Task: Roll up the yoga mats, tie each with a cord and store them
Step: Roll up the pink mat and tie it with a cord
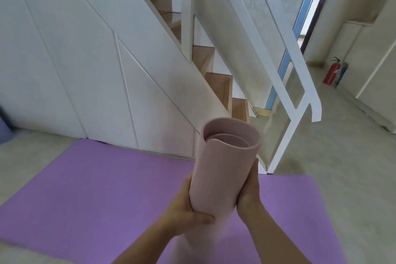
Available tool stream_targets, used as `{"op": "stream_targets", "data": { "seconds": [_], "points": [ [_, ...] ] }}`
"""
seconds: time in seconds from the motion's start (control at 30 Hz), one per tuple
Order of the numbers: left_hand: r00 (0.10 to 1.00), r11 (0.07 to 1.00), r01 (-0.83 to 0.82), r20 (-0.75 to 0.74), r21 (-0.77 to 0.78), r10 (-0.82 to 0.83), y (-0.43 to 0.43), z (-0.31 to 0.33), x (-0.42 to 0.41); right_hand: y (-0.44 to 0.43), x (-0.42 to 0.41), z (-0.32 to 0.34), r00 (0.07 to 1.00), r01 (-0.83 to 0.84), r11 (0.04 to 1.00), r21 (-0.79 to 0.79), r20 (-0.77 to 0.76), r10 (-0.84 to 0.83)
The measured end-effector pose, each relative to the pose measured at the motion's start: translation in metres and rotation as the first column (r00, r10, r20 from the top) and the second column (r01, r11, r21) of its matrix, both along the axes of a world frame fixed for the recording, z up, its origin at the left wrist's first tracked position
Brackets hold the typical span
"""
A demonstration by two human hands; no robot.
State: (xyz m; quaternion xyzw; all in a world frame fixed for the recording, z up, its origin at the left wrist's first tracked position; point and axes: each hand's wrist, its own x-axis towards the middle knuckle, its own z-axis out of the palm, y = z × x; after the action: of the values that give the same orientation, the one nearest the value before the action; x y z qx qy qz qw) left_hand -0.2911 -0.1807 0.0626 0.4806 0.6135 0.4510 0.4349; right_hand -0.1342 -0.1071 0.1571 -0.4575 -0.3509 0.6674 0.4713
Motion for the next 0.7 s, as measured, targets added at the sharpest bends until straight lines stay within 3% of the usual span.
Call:
{"op": "stream_targets", "data": {
  "seconds": [0.27,0.4,0.43,0.5,0.6,0.7],
  "points": [
    [0.997,0.989,-0.046,-0.061,-0.141,0.037,-0.009,-0.042,-0.03,-0.014,-0.007,-0.02,0.964,-0.216,0.976,-0.015,0.152,0.216],
    [0.999,0.988,-0.021,-0.048,-0.151,0.014,-0.012,-0.039,-0.031,0.008,-0.009,0.032,0.976,-0.21,0.959,0.191,-0.012,0.217],
    [0.999,0.989,-0.018,-0.043,-0.145,0.012,-0.012,-0.038,-0.031,0.014,-0.009,0.048,0.978,-0.204,0.945,0.255,0.007,0.209],
    [1.0,0.989,-0.005,-0.022,-0.15,0.002,-0.013,-0.039,-0.03,0.022,-0.012,0.067,0.956,-0.267,0.909,0.32,0.209,0.207],
    [1.0,0.984,0.005,-0.009,-0.177,-0.007,-0.019,-0.039,-0.031,0.013,-0.02,0.048,0.842,-0.402,0.853,0.333,0.5,0.201],
    [1.0,0.976,-0.001,0.021,-0.219,0.006,-0.021,-0.042,-0.036,0.008,-0.03,0.021,0.789,-0.419,0.792,0.443,0.609,0.077]
  ]
}}
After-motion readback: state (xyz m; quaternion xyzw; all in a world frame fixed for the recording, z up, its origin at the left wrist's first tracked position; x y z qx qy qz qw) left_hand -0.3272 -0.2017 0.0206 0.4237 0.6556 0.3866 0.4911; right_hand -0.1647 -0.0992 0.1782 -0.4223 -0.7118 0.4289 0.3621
